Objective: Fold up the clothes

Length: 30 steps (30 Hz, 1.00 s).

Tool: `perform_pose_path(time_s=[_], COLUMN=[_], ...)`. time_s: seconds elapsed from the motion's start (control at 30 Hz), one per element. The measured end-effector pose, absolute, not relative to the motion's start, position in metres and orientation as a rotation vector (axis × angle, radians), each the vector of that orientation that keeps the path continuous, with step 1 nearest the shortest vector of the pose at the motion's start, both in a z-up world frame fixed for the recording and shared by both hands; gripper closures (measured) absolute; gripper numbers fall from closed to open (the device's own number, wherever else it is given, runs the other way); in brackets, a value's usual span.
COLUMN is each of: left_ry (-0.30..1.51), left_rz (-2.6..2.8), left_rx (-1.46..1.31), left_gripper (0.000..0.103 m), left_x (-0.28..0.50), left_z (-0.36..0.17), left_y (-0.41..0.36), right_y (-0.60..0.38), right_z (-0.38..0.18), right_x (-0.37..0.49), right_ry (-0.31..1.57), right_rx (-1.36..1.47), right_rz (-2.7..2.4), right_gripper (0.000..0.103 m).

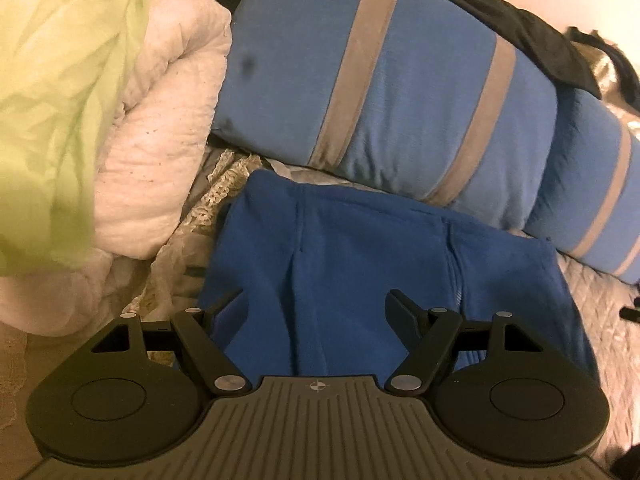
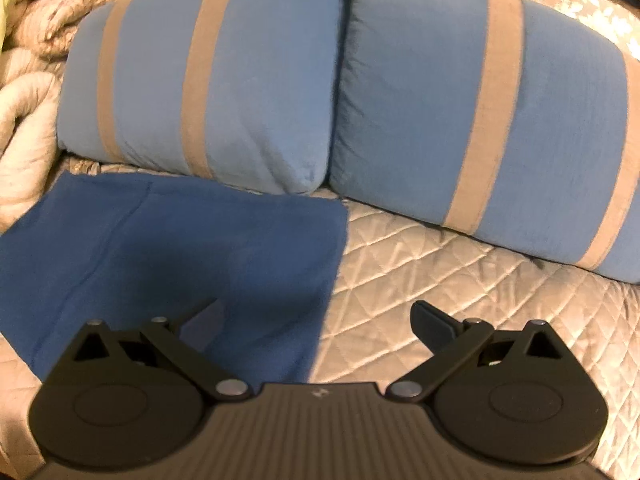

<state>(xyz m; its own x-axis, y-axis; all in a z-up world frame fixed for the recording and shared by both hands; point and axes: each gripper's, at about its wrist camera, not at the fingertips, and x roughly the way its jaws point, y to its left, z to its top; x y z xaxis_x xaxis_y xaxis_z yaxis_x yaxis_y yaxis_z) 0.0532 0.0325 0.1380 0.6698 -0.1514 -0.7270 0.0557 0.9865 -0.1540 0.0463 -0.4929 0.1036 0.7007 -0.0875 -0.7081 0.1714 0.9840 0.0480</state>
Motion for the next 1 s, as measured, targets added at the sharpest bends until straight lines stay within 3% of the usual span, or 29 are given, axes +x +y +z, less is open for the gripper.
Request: perform_pose_path(time_s=[0.57,1.0], left_ry=[0.777,0.681], left_rz=[-0.117,-0.145], left_rx=[-0.153,-0.196], left_gripper=[0.028,0.028], left_x=[0.015,-0.011], left_z=[0.196,0.233], left_y=[0.097,0.092], right_y=[-0.577,-0.651], right_z=[0.195,0.241], right_x=[-0.024,-0.091], right_ry=[0.695,0.553], right_rx=[0.088,0.079], right_rz=[-0.112,-0.291], right_gripper=[0.000,0.000])
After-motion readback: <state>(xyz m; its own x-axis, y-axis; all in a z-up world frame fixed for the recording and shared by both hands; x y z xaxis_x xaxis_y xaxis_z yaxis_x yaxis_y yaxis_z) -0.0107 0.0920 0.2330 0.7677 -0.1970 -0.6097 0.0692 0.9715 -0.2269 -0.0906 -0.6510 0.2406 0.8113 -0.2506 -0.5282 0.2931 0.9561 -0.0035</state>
